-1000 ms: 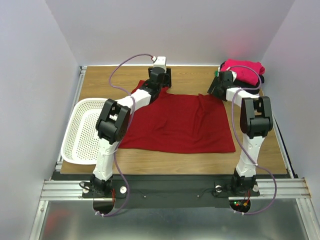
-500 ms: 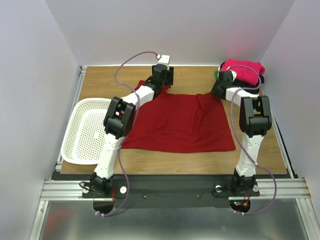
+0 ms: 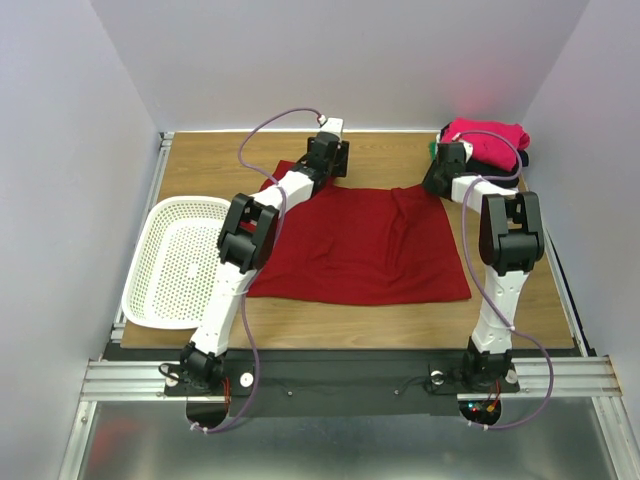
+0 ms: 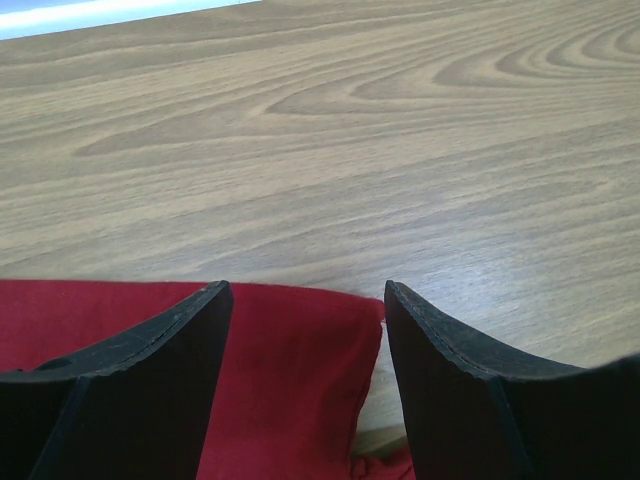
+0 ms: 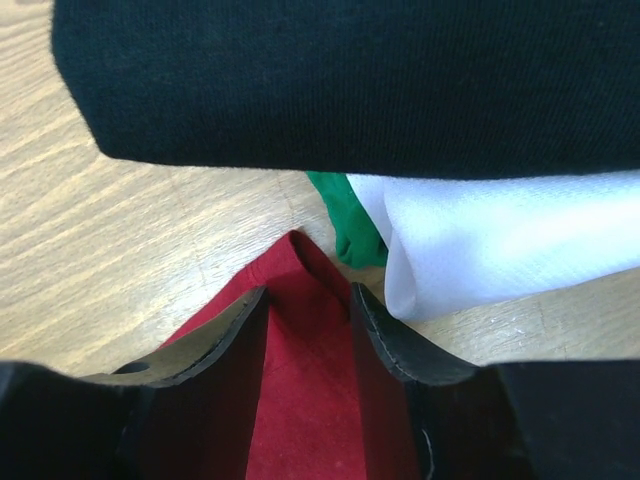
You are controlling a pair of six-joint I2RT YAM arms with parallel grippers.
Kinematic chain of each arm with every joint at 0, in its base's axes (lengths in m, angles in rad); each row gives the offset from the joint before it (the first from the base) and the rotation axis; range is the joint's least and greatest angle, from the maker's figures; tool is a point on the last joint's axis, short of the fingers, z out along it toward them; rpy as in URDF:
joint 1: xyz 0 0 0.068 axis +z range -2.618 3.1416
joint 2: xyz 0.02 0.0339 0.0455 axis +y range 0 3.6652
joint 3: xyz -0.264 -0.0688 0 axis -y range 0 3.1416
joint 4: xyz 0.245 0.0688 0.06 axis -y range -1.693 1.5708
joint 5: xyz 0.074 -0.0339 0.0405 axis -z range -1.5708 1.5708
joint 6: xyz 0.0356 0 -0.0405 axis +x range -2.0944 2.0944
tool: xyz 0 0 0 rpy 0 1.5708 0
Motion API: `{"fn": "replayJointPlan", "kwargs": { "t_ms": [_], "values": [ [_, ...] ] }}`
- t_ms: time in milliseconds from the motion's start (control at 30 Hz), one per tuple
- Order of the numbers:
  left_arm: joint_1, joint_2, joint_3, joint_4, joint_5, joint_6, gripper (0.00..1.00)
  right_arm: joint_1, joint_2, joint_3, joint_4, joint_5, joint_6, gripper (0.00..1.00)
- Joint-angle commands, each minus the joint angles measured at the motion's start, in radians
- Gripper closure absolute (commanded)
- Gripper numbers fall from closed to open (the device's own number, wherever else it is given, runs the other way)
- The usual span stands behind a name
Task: Fold and stack the t-shirts
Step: Fold the tshirt
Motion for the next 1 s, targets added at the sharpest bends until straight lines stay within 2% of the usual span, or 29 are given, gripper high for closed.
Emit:
{"fn": "replayJointPlan", "kwargs": {
  "t_ms": [0, 267, 500, 867, 967],
  "values": [
    [0.004, -0.024, 0.054, -0.013, 0.01, 0.003, 0.27, -0.009, -0.064, 0.007, 0.045, -0.015, -0.016, 0.54],
    [0.001, 0.029, 0.137, -0.094, 0.026, 0.003, 0.27, -0.008, -0.068, 0.013, 0.047, -0.017, -0.017, 0.5],
    [-0.002, 0.036, 0.146, -0.113, 0.025, 0.013, 0.27, -0.008, -0.055, 0.047, 0.049, -0.009, -0.023, 0.46],
    [-0.004, 0.049, 0.166, -0.194, 0.017, 0.02, 0.27, -0.009, -0.055, 0.082, 0.05, -0.011, -0.042, 0.45],
    [-0.004, 0.056, 0.178, -0.205, 0.011, 0.017, 0.3, -0.008, -0.042, 0.085, 0.052, -0.02, -0.043, 0.45]
  ]
}}
